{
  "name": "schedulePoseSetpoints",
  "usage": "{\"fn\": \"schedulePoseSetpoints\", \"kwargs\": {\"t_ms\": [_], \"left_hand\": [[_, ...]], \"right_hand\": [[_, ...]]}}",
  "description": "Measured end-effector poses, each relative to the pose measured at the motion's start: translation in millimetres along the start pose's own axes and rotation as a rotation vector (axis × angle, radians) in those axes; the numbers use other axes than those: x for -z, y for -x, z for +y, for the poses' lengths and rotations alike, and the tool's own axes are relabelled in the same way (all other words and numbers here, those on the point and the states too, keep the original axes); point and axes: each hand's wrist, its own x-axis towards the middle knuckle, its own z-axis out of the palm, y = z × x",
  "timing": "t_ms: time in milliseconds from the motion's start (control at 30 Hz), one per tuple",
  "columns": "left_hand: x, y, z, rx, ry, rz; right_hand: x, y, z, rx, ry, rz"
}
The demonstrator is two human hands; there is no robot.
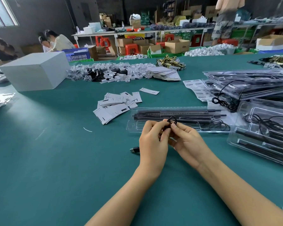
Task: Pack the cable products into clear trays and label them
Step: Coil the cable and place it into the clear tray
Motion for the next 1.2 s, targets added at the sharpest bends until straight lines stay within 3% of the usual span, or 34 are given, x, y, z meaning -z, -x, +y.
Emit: {"fn": "schedulePoseSetpoints", "kwargs": {"t_ms": [200, 367, 500, 567, 700, 900, 1000, 1100, 1200], "left_hand": [[6.5, 5.1, -11.5, 0.024, -0.095, -0.036], [13.4, 2.3, -18.0, -0.212, -0.506, 0.048], [14.7, 2.5, -21.4, -0.298, -0.596, -0.026], [14.5, 4.0, -18.7, -0.193, -0.510, -0.096], [13.4, 4.1, -17.4, 0.270, -0.137, -0.188], [8.2, 4.4, -8.3, 0.736, 0.490, 0.132], [10.7, 3.0, -7.0, 0.942, 0.719, 0.166], [16.8, 1.7, -6.4, 0.996, 0.745, 0.204], [16.7, 6.2, -2.0, 0.836, 0.557, 0.214]], "right_hand": [[3.9, -2.8, -5.1, 0.029, 0.028, 0.161], [11.8, -6.5, -15.2, 0.031, -0.068, 0.272], [18.1, -8.1, -20.2, 0.023, -0.189, 0.319], [19.3, -8.0, -20.1, 0.016, -0.231, 0.320], [17.5, -7.7, -17.9, 0.004, -0.241, 0.307], [7.4, -3.7, -12.4, -0.058, -0.006, 0.266], [2.9, -2.2, -10.4, -0.061, 0.095, 0.235], [-0.9, -0.6, -7.2, -0.057, 0.097, 0.211], [-2.1, 0.1, -5.4, -0.057, 0.078, 0.225]]}}
